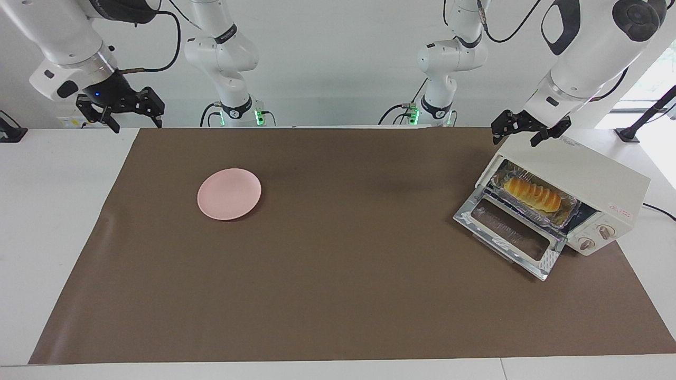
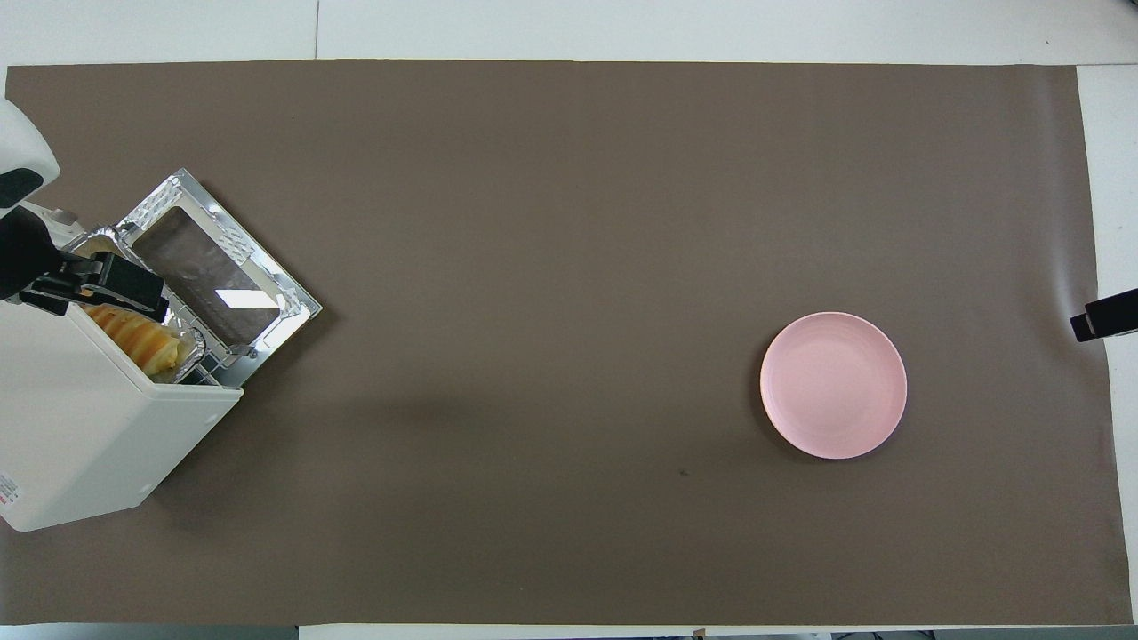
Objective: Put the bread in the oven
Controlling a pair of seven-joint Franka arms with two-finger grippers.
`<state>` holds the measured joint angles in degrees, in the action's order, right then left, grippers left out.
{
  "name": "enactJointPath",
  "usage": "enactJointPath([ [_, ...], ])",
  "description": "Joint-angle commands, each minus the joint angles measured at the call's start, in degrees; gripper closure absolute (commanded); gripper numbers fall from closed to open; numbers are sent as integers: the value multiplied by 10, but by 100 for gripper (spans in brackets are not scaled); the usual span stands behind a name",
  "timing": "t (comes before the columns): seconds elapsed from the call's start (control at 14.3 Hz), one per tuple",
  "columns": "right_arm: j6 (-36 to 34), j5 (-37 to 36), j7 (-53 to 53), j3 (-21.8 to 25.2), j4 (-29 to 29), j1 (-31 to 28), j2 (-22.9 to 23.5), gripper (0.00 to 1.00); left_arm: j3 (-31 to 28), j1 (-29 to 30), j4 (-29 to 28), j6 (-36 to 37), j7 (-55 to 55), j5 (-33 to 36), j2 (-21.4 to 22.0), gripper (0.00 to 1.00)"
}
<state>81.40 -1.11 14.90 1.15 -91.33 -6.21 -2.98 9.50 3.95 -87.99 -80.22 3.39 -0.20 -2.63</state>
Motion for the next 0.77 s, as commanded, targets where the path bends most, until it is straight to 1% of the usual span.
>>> enactJointPath([
  [0.0, -5, -1, -7, -4, -7, -4, -9, 0, -1, -3, -13, 0, -6, 5, 16, 0],
  [0.28, -5, -1, -7, -4, -6, -4, -9, 0, -5, 6, -11, 0, -6, 5, 28, 0],
  [0.7, -5, -1, -7, -4, -6, -4, -9, 0, -5, 5, -11, 1, -6, 5, 31, 0],
])
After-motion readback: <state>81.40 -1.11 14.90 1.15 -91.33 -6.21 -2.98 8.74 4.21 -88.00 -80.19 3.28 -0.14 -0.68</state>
